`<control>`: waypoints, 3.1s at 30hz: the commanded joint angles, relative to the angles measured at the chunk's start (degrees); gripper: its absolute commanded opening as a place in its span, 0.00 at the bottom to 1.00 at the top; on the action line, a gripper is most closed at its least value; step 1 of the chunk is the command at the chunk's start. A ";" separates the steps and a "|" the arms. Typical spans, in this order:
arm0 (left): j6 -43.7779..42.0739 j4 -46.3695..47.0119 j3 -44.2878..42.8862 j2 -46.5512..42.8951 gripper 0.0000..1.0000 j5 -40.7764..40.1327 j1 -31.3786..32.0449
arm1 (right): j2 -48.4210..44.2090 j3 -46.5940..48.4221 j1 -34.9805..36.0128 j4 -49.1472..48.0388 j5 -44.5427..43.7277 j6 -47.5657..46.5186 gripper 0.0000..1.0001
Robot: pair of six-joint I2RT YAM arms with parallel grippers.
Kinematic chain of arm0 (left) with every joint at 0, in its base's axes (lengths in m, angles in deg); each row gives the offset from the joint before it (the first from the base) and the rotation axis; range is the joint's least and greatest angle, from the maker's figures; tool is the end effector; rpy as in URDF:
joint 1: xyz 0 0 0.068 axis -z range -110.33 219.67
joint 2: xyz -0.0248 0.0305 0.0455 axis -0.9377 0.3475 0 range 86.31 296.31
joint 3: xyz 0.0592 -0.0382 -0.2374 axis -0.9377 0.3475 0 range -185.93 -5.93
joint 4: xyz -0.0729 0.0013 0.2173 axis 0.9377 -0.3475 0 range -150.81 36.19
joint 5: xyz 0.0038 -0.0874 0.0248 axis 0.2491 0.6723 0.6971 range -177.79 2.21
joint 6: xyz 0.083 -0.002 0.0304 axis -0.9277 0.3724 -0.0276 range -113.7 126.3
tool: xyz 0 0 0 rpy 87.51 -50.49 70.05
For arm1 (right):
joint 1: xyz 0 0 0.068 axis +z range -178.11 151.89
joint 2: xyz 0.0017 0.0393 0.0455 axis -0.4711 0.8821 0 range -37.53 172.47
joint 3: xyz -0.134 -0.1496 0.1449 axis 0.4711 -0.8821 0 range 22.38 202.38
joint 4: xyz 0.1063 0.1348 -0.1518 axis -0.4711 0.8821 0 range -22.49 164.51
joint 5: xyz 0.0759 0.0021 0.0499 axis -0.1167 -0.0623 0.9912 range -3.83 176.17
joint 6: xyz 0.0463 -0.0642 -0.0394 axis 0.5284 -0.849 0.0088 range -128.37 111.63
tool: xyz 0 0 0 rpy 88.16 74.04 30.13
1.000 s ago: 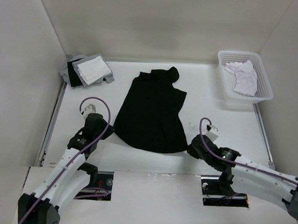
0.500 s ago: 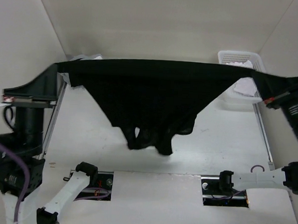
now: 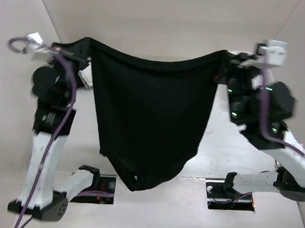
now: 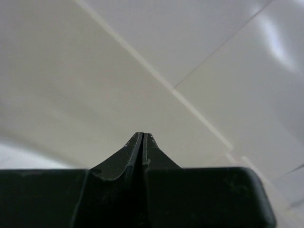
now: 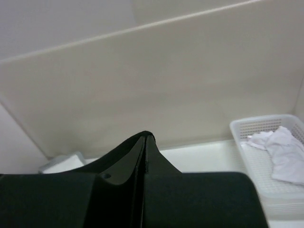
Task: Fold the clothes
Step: Flatten the tank top out, then fold the tank top
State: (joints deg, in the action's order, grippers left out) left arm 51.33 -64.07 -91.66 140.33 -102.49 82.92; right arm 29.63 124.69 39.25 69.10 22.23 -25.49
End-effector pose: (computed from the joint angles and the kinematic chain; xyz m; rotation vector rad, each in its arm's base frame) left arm 0.1671 -0.0190 0.5224 -0.5560 1.1103 -0.7345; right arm 0.1250 0.1162 0.5628 0.1635 1.3180 0.1955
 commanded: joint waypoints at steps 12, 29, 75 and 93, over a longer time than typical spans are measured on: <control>9.36 3.85 -19.71 31.23 0.00 19.52 -10.92 | 23.44 29.57 -39.53 27.22 45.12 36.63 0.00; 5.76 16.50 37.24 0.95 0.01 15.76 -4.78 | -20.10 -43.70 -32.44 17.58 39.78 52.35 0.00; 8.84 18.34 -13.60 67.45 0.35 5.20 -3.54 | 51.75 6.85 -60.01 11.94 68.51 56.32 0.30; 14.12 43.30 46.53 44.50 0.44 13.11 -2.41 | 17.05 -56.84 -51.49 -9.49 59.11 60.89 0.13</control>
State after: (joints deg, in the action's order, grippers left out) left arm 64.62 -29.29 -45.83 184.57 -93.31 80.23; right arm 48.27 71.42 -11.33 67.00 83.52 33.92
